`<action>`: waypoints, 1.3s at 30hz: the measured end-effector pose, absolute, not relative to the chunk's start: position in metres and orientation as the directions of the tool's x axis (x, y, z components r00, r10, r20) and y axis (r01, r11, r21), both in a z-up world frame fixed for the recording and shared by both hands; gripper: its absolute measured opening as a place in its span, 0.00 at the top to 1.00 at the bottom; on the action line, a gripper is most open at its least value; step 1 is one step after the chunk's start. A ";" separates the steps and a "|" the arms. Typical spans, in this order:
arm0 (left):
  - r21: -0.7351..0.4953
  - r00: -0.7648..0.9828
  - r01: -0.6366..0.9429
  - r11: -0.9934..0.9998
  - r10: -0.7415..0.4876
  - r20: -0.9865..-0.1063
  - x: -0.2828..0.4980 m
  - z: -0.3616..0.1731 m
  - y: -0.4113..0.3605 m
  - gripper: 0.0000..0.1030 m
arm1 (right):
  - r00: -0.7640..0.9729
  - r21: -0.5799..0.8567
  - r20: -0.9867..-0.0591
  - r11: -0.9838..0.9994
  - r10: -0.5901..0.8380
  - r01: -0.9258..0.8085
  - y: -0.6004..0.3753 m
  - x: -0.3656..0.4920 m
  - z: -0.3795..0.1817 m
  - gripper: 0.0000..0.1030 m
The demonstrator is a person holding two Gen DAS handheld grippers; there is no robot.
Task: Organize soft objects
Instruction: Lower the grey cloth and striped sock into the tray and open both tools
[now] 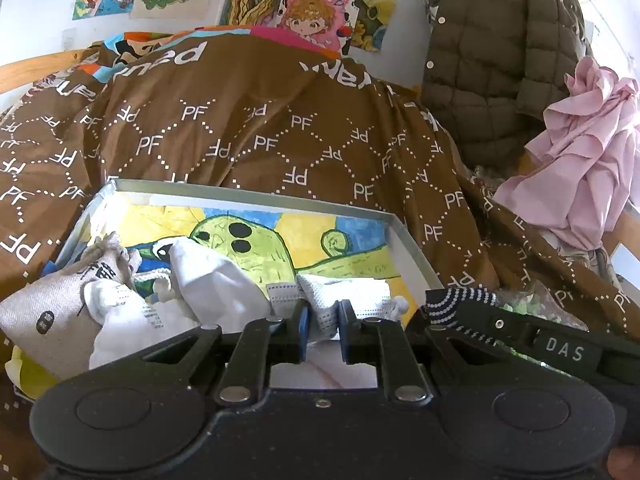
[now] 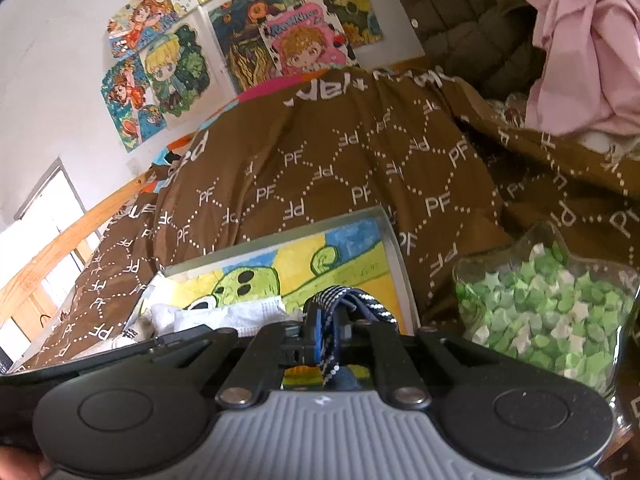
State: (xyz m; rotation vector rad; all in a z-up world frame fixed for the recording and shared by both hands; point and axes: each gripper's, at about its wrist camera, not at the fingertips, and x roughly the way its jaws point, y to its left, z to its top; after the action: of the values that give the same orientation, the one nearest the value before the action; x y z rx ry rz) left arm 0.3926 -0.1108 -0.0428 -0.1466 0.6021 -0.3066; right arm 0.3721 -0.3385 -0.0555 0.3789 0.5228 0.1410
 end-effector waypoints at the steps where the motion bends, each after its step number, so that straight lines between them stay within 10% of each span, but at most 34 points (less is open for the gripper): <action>1: -0.227 0.777 0.240 0.944 -0.327 -0.538 0.393 -0.043 -0.111 0.83 | 0.855 0.388 -0.466 0.921 0.226 -0.032 -0.339 0.373 -0.057 0.91; 10: -0.204 0.763 0.247 0.947 -0.320 -0.561 0.393 -0.039 -0.115 0.80 | 0.824 0.412 -0.518 0.911 0.230 0.004 -0.344 0.375 -0.067 0.84; 17: -0.200 0.755 0.238 0.950 -0.311 -0.578 0.393 -0.033 -0.118 0.73 | 0.816 0.450 -0.526 0.893 0.240 0.027 -0.353 0.375 -0.069 0.57; 39: -0.161 0.815 0.177 0.971 -0.237 -0.529 0.340 0.010 -0.113 0.24 | 0.873 0.498 -0.428 0.867 0.233 0.013 -0.379 0.325 -0.028 0.09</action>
State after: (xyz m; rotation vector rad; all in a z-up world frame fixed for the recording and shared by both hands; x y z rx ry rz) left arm 0.3403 -0.1131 0.0105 -0.1058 0.5780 -0.2213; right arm 0.3249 -0.3790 -0.0276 0.5131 0.5002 0.1202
